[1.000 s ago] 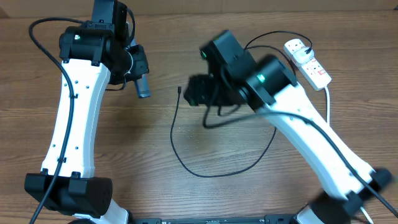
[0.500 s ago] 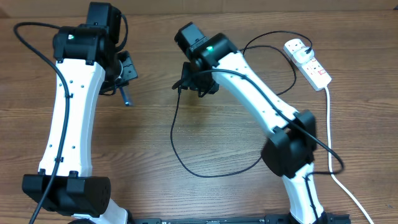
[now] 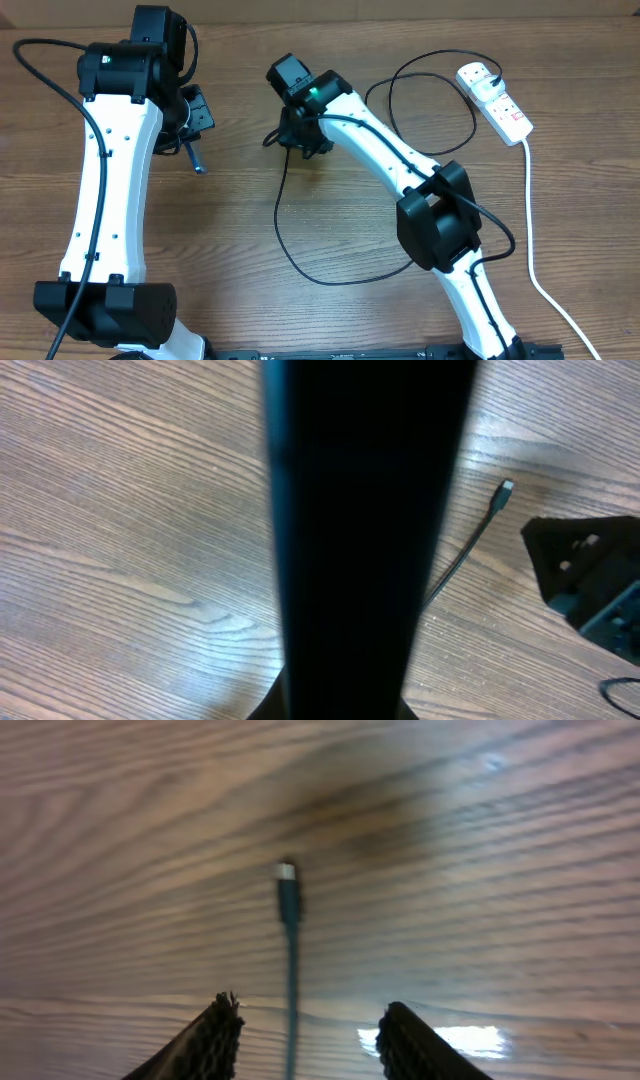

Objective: Plug charger to phone and switch on socket

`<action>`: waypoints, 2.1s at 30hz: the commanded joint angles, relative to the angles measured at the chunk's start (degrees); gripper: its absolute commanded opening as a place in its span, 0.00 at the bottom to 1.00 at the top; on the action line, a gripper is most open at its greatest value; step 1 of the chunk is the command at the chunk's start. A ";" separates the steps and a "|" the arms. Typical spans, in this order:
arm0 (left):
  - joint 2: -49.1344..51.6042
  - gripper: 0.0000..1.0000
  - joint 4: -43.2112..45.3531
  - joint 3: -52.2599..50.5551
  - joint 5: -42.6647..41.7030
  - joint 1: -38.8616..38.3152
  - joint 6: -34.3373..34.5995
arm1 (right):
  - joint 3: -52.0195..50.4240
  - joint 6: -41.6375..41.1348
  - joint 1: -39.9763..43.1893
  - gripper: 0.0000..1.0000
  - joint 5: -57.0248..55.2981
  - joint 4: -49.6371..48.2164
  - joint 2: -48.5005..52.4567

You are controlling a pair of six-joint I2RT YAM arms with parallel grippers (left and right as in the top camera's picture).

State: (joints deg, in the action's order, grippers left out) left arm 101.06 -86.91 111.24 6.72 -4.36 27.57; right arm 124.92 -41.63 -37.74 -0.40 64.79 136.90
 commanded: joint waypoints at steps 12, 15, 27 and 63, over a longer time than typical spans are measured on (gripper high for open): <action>-0.09 0.04 -0.22 0.52 -3.61 0.26 0.72 | -0.85 -5.05 -2.80 0.42 -6.23 -2.29 3.65; -0.09 0.04 -0.20 0.52 -3.58 0.26 0.72 | -0.85 -5.03 -2.82 0.42 -6.21 -2.58 5.05; -0.09 0.04 0.22 0.52 -3.58 0.26 0.70 | -0.85 -5.11 -2.80 0.37 -9.53 0.11 8.28; -0.09 0.04 0.61 0.52 -3.67 0.26 -0.76 | -0.85 -3.30 -1.79 0.16 -10.01 -0.46 8.90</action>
State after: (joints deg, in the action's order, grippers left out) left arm 101.06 -86.61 111.24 3.42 -4.36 27.27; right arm 124.29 -45.19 -39.88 -10.70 64.10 143.65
